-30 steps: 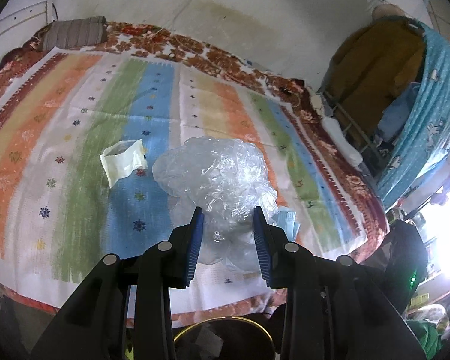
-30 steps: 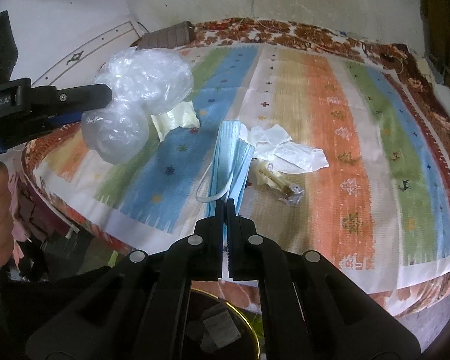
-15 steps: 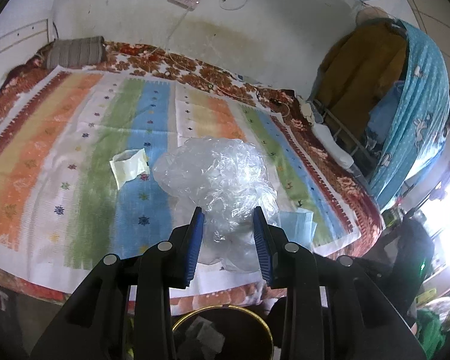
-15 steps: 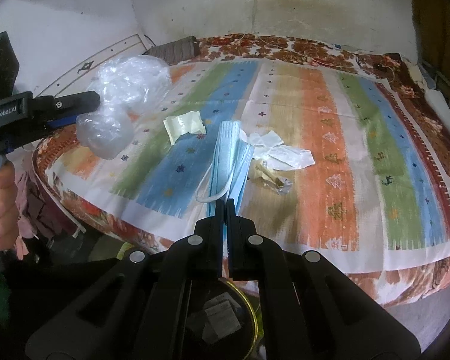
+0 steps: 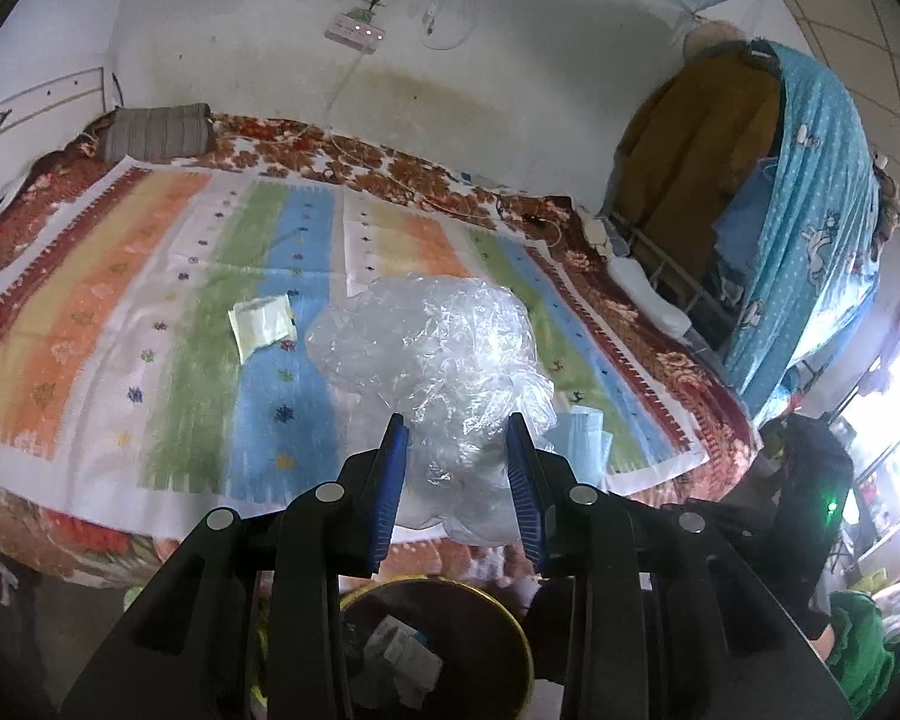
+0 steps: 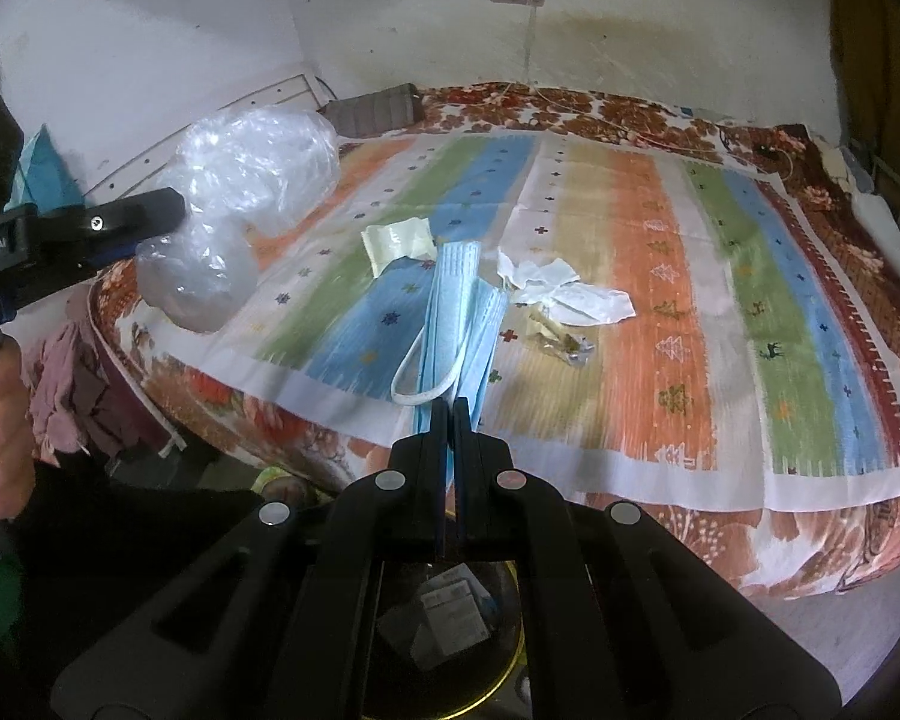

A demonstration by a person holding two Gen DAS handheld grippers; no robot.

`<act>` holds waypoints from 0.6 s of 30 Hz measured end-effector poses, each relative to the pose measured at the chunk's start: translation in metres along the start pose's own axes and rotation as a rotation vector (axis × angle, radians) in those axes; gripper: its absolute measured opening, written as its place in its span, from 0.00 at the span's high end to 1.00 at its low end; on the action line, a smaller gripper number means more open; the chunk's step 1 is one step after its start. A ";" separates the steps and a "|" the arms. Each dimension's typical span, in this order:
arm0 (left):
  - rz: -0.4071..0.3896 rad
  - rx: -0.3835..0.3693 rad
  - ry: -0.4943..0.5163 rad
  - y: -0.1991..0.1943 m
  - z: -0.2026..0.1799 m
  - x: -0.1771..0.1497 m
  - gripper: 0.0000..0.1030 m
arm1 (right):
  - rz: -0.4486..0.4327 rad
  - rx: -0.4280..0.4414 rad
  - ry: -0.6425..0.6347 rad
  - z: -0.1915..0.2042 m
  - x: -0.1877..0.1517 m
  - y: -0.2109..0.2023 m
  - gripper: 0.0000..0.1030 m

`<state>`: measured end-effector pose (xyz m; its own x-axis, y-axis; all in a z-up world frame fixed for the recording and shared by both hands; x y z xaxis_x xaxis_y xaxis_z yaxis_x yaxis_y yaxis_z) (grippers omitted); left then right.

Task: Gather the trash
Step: 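Lift and carry the mask in the right tool and the bag in the left tool to the bin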

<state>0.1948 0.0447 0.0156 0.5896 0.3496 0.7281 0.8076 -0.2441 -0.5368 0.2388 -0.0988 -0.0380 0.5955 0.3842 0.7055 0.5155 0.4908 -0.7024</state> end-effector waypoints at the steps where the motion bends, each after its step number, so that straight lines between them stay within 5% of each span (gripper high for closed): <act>1: 0.005 -0.004 0.001 -0.002 -0.002 -0.005 0.69 | -0.003 0.000 -0.003 0.002 -0.003 -0.003 0.99; 11: 0.035 0.062 0.016 -0.009 -0.004 -0.044 0.69 | 0.017 0.015 0.025 0.010 -0.042 -0.013 0.99; 18: 0.135 0.058 -0.014 -0.001 -0.004 -0.082 0.69 | 0.052 0.009 0.041 0.013 -0.065 -0.014 0.99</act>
<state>0.1453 0.0126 -0.0420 0.6920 0.3299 0.6421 0.7191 -0.2367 -0.6534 0.1850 -0.1201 -0.0726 0.6462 0.3766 0.6638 0.4781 0.4782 -0.7367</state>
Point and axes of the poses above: each gripper's, at about its wrist camera, not at the fingertips, and y roughly the way its jaws point, z to its left, x to its top, the point moved 10 cm from there along y, roughly the way its jaws point, and after that the axes turned 3 degrees about -x, right-handed, at the moved point
